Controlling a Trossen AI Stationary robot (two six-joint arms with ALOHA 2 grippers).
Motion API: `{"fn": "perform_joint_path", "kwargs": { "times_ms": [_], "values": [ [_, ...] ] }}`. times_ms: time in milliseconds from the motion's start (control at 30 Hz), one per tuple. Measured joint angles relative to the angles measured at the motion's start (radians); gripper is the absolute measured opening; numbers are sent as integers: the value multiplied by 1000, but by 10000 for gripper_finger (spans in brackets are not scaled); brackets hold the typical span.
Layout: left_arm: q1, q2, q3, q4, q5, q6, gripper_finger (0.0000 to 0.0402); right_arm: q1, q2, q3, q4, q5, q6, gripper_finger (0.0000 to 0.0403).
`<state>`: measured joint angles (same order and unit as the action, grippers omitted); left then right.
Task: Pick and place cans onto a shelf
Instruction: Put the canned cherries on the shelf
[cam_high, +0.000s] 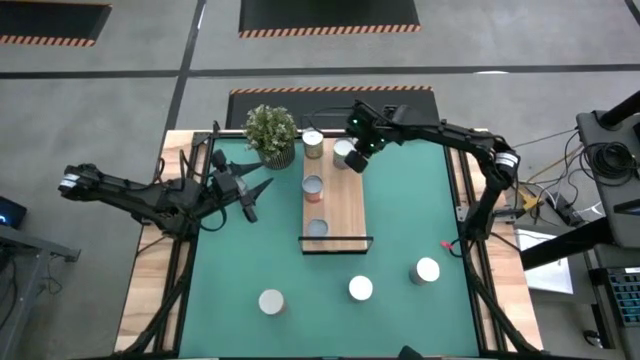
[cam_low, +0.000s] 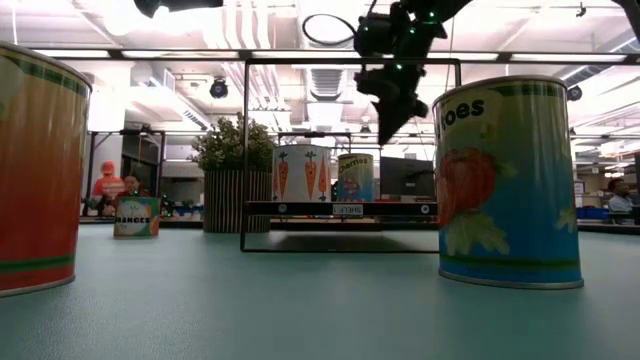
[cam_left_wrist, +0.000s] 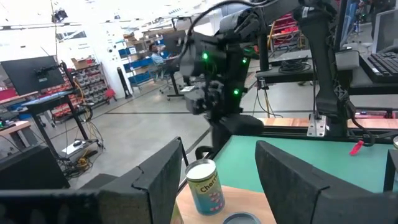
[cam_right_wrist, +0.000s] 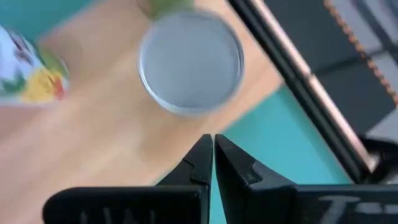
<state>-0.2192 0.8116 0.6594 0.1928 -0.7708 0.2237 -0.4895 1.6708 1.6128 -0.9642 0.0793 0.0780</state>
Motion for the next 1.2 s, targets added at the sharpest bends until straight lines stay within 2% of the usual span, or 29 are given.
{"fn": "perform_joint_path", "kwargs": {
  "times_ms": [167,333,500,667,800,1200],
  "values": [
    [0,0,0,0,0,0,187,-2,18,-27,18,1,7,9],
    [0,0,0,0,0,0,187,-2,49,-61,126,-3,0,9],
    [0,0,0,0,0,0,187,6,59,-68,141,-82,0,9],
    [0,0,0,0,0,3,188,43,59,-68,221,-89,-27,9],
    [0,0,0,1,0,3,188,53,53,-43,216,-164,-49,9],
    [0,0,0,2,0,3,188,-22,87,-30,401,-69,-102,9]
  ]
}}
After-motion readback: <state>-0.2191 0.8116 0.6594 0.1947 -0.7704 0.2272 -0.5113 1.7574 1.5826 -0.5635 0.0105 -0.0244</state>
